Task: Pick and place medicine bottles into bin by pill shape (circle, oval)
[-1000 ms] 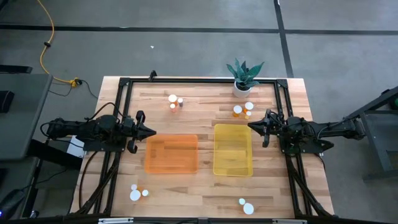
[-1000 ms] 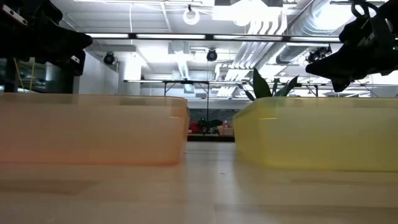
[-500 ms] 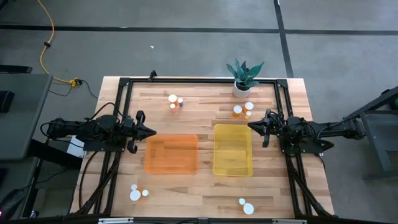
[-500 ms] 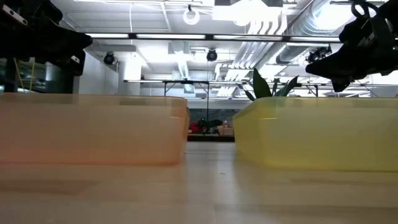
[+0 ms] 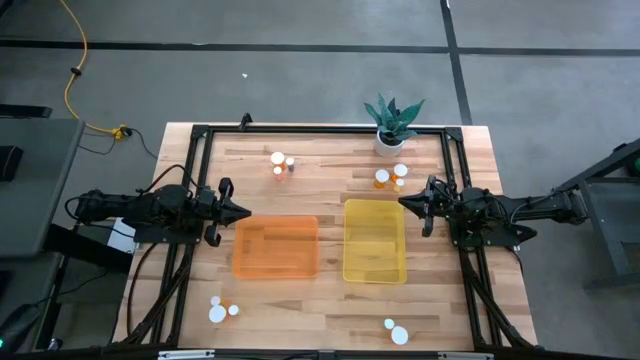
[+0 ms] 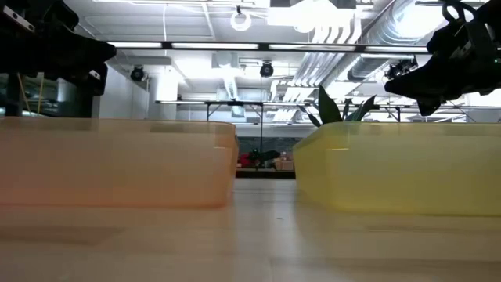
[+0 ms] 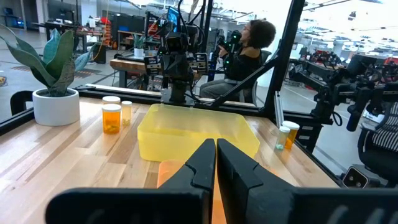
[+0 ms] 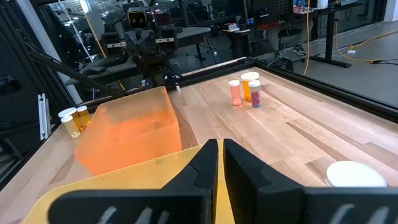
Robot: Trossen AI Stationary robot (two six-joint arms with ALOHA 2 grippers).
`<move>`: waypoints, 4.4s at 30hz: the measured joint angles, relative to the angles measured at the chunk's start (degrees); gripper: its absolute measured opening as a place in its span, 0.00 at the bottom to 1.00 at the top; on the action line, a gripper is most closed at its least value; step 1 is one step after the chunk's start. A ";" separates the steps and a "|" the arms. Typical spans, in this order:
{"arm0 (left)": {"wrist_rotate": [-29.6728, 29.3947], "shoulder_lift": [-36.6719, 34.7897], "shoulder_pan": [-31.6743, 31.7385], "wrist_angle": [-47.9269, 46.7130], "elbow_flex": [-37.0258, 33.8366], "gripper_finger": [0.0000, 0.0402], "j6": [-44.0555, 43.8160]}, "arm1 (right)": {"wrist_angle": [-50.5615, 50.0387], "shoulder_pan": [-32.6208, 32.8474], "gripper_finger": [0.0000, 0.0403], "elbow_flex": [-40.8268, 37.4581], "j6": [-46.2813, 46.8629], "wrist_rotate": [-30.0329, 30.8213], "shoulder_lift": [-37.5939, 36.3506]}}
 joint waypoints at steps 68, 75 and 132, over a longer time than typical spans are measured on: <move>-0.02 0.00 -0.02 0.00 0.00 0.01 0.00 | 0.02 0.00 0.05 0.00 0.00 0.00 -0.01; 0.00 -0.01 -0.01 -0.02 0.00 0.01 0.00 | 0.02 0.00 0.05 0.00 0.00 0.00 -0.01; 0.00 0.00 -0.02 -0.02 0.00 0.01 0.00 | -17.35 -20.20 0.59 36.85 16.61 11.31 70.42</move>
